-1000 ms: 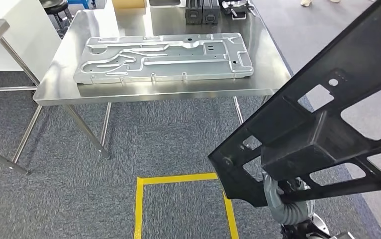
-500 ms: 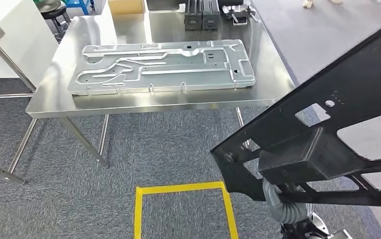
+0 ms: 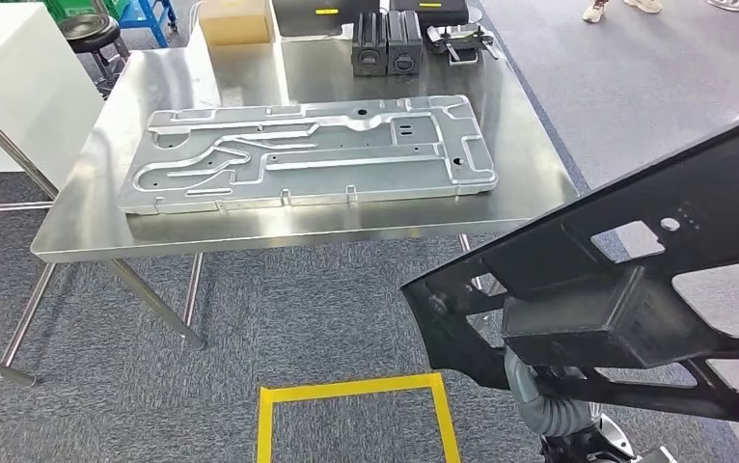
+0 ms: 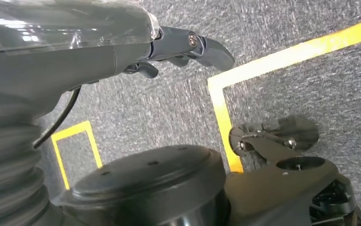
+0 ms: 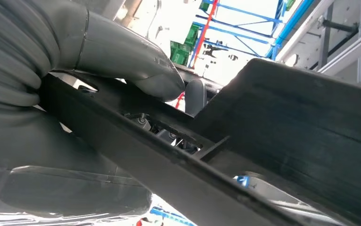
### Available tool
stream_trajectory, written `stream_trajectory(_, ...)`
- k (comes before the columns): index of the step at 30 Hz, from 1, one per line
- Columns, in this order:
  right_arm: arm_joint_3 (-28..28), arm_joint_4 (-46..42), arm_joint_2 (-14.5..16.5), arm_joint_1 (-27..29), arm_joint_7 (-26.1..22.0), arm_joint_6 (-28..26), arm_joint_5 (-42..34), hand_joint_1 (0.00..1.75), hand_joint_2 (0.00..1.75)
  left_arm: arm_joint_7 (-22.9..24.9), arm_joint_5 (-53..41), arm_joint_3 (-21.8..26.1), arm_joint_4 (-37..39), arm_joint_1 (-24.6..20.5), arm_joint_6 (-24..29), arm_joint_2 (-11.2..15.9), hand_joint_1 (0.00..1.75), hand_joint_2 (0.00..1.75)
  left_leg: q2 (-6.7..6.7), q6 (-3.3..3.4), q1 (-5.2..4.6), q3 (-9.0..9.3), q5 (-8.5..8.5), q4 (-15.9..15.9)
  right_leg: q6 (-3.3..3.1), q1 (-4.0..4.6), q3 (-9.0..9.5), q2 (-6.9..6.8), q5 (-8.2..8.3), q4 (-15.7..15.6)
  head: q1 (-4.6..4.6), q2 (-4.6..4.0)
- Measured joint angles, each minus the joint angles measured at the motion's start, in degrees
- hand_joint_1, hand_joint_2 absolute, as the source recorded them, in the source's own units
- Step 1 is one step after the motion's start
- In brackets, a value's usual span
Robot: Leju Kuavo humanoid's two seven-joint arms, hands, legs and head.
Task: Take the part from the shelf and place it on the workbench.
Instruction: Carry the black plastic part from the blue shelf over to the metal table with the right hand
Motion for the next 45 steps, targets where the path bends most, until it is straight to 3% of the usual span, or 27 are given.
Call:
stream_trajectory(2,0.02,0.02,-0.02,-0.14,-0.03,-0.02,-0.02,1.75,1.75,0.02,-0.05,-0.01,0.00,0.01,0.00,-0.02,0.00,1.75,0.02,0.47,0.27,1.76,0.24,-1.13,0.46,-0.05,-0.85,-0.12,0.23,2.69,0.00,0.00)
stream_trajectory(4,0.02,0.03,-0.02,-0.21,-0.03,-0.03,-0.02,1.75,1.75,0.03,-0.05,-0.01,0.00,0.01,0.00,-0.03,0.00,1.75,0.04,0.68,0.42,2.90,-0.11,-1.60,0.86,-0.21,-4.77,-0.24,-1.32,8.66,0.00,0.00)
stream_trajectory(6,0.02,0.04,-0.02,-0.12,-0.01,-0.03,-0.03,1.75,1.75,0.03,-0.05,0.00,0.00,0.17,0.00,-0.03,0.00,1.75,-0.02,0.73,0.47,3.71,-1.02,-1.65,1.35,-0.45,-9.78,-0.26,-4.36,14.23,0.01,0.00)
stream_trajectory(8,0.02,0.05,-0.02,-0.05,-0.01,-0.03,-0.03,1.75,1.75,0.03,-0.07,0.01,0.00,0.35,-0.02,-0.04,0.00,1.75,-0.19,0.52,0.62,5.03,-2.20,-1.65,1.73,-0.69,-12.16,-0.31,-4.98,13.96,0.01,0.00)
stream_trajectory(9,0.02,0.05,-0.02,-0.05,-0.01,-0.03,-0.03,1.75,1.75,0.02,-0.09,0.01,0.00,0.42,-0.05,-0.06,0.00,1.75,-0.28,0.32,0.73,5.90,-2.87,-1.65,1.82,-0.78,-12.07,-0.36,-3.25,11.24,0.01,0.00)
stream_trajectory(10,0.02,0.06,-0.03,-0.05,-0.01,-0.04,-0.02,1.75,1.75,0.01,-0.13,0.01,0.00,0.50,-0.10,-0.08,0.00,1.75,-0.33,0.08,0.82,6.67,-3.60,-1.66,1.89,-0.86,-11.53,-0.48,-0.01,7.51,0.02,0.00)
stream_trajectory(12,0.03,0.16,-0.04,-0.02,-0.01,-0.10,0.08,1.75,1.75,0.01,-0.18,0.00,0.00,0.55,-0.21,-0.12,0.00,1.75,-0.37,-0.58,0.84,7.98,-5.03,-1.64,1.37,-0.68,-10.51,-0.78,5.44,1.90,-0.01,0.00)
stream_trajectory(13,0.03,0.18,-0.04,0.07,-0.01,-0.16,0.15,1.75,1.75,0.01,-0.15,0.00,0.00,0.53,-0.24,-0.12,0.00,1.75,-0.35,-0.95,0.80,8.45,-5.51,-1.77,0.94,-0.54,-10.29,-0.83,6.85,0.70,-0.01,0.00)
stream_trajectory(16,0.11,0.03,-0.04,0.38,0.02,-0.24,0.38,1.75,1.75,0.03,0.03,0.00,-0.01,0.44,-0.30,-0.11,0.00,1.75,-0.23,-1.99,0.79,8.87,-5.10,-0.24,-0.51,-0.52,-8.92,-0.55,6.28,0.00,-0.01,0.00)
stream_trajectory(17,0.16,-0.03,-0.03,0.42,0.02,-0.23,0.45,1.75,1.75,0.03,0.10,0.00,-0.01,0.42,-0.31,-0.12,0.00,1.75,-0.17,-2.25,0.83,7.89,-4.71,2.05,-0.91,-0.60,-8.11,-0.53,5.87,-0.26,-0.03,0.00)
stream_trajectory(19,0.27,-0.14,-0.02,0.48,0.03,-0.23,0.62,1.75,1.75,0.03,0.19,0.00,0.00,0.33,-0.31,-0.16,0.00,1.75,-0.06,-2.64,0.99,3.68,-5.55,8.84,-1.38,-0.66,-6.45,-0.61,4.86,-0.65,-0.02,0.00)
stream_trajectory(21,0.33,-0.15,-0.02,0.47,0.16,-0.23,0.81,1.75,1.75,0.00,0.25,0.01,0.00,0.19,-0.37,-0.20,0.00,1.75,-0.03,-2.93,1.09,-1.32,-9.07,14.57,-1.49,-0.63,-4.93,-0.61,3.60,-0.84,-0.02,0.00)
stream_trajectory(23,0.36,-0.19,-0.02,0.46,0.47,-0.23,1.01,1.75,1.75,0.00,0.22,0.03,0.00,-0.03,-0.47,-0.20,0.00,1.75,-0.01,-2.95,1.11,-3.77,-11.51,14.59,-1.47,-0.61,-3.02,-0.54,2.13,-0.92,-0.02,0.00)
stream_trajectory(24,0.37,-0.27,-0.02,0.45,0.68,-0.24,1.17,1.75,1.75,0.02,0.19,0.03,0.00,-0.11,-0.51,-0.21,0.00,1.75,0.00,-2.79,1.11,-3.93,-10.66,12.33,-1.40,-0.59,-1.95,-0.50,1.34,-0.93,-0.02,0.00)
stream_trajectory(26,0.38,-0.48,-0.02,0.36,1.05,-0.21,1.65,1.75,1.75,0.09,0.06,0.03,0.00,-0.03,-0.62,-0.22,0.00,1.75,0.06,-2.13,0.96,-3.71,-3.91,5.79,-1.16,-0.49,-0.14,-0.41,-0.19,-0.87,-0.02,0.00)
stream_trajectory(28,0.34,-0.59,-0.10,-0.04,1.39,-0.06,2.45,1.75,1.75,0.12,-0.18,0.02,0.00,-0.04,-0.83,-0.25,0.00,1.75,0.17,-1.45,0.54,-3.56,1.80,1.91,-0.53,-0.45,0.75,-0.15,-1.32,-0.93,-0.02,0.00)
stream_trajectory(29,0.32,-0.57,-0.33,-0.74,1.67,0.02,3.16,1.75,1.75,0.11,-0.38,0.01,0.00,-0.10,-0.92,-0.25,0.00,1.75,0.18,-1.18,0.28,-3.40,2.63,1.43,-0.09,-0.44,1.16,0.00,-1.73,-1.06,-0.02,0.00)
stream_trajectory(31,0.21,-0.37,-1.39,-3.49,2.52,0.11,4.99,1.75,1.75,0.09,-0.89,-0.07,0.00,-0.29,-1.06,-0.33,0.00,1.75,0.21,-0.65,0.21,-2.26,2.20,0.89,0.77,-0.66,2.09,0.12,-2.42,-1.56,-0.03,0.00)
stream_trajectory(33,-0.16,0.02,-2.73,-6.81,3.32,0.13,6.09,1.75,1.75,0.05,-1.20,-0.16,0.00,-0.42,-1.11,-0.42,0.00,1.75,0.24,0.03,0.47,-1.04,1.73,-0.01,1.26,-0.70,1.26,-0.15,-3.73,0.97,-0.02,0.00)
stream_trajectory(34,-0.42,0.23,-3.28,-7.96,3.58,0.13,6.27,1.75,1.75,0.03,-1.26,-0.18,0.00,-0.45,-1.11,-0.46,0.00,1.75,0.22,0.33,0.58,-0.50,1.44,-0.30,1.40,-0.69,-0.70,-0.31,-4.80,4.25,-0.02,0.00)
stream_trajectory(36,-0.75,0.65,-4.02,-9.13,3.84,0.14,6.47,1.75,1.75,0.01,-1.36,-0.19,0.00,-0.26,-1.16,-0.48,0.00,1.75,0.04,0.72,0.59,0.40,0.60,-0.48,1.63,-0.60,-6.74,-0.36,-6.54,12.54,-0.01,0.00)
stream_trajectory(38,-0.89,1.08,-4.45,-9.48,4.04,0.13,6.61,1.75,1.75,-0.02,-1.42,-0.19,0.00,-0.01,-1.20,-0.49,0.00,1.75,-0.31,0.80,0.57,1.66,-0.46,-0.49,1.65,-0.59,-11.45,-0.36,-4.77,16.23,-0.01,0.00)
stream_trajectory(39,-0.94,1.35,-4.65,-9.86,4.17,0.05,6.85,1.75,1.75,-0.07,-1.49,-0.19,0.00,0.07,-1.24,-0.50,0.00,1.75,-0.50,0.76,0.57,2.52,-1.06,-0.49,1.52,-0.54,-12.36,-0.34,-1.97,14.87,-0.01,0.00)
stream_trajectory(41,-1.03,2.99,-5.91,-13.32,5.36,-0.85,9.18,1.75,1.75,-0.42,-1.92,-0.35,0.00,0.14,-1.65,-0.51,0.00,1.75,-0.63,0.48,0.46,4.19,-2.35,-0.47,0.96,-0.25,-11.88,-0.23,5.20,7.77,-0.01,0.00)
stream_trajectory(42,-1.03,4.57,-7.13,-16.86,6.57,-2.08,11.78,1.75,1.75,-0.71,-2.27,-0.54,0.00,0.05,-1.96,-0.52,0.00,1.75,-0.50,0.29,0.34,4.65,-2.97,-0.41,0.60,-0.08,-11.18,-0.15,7.62,4.22,0.00,0.00)
stream_trajectory(43,-0.89,7.12,-8.72,-21.86,8.05,-3.89,15.54,1.75,1.75,-1.01,-2.60,-0.76,0.00,-0.15,-2.24,-0.53,0.00,1.75,-0.25,0.10,0.24,4.79,-3.42,-0.38,0.27,0.02,-10.72,-0.05,8.77,1.89,-0.01,0.00)
stream_trajectory(45,0.75,16.32,-12.21,-35.37,10.68,-8.88,26.39,1.75,1.75,-1.33,-3.16,-1.21,0.00,-0.97,-2.37,-0.51,0.00,1.75,0.44,-0.25,0.13,4.56,-3.93,-0.41,-0.14,-0.01,-10.60,0.37,8.57,0.48,0.00,0.00)
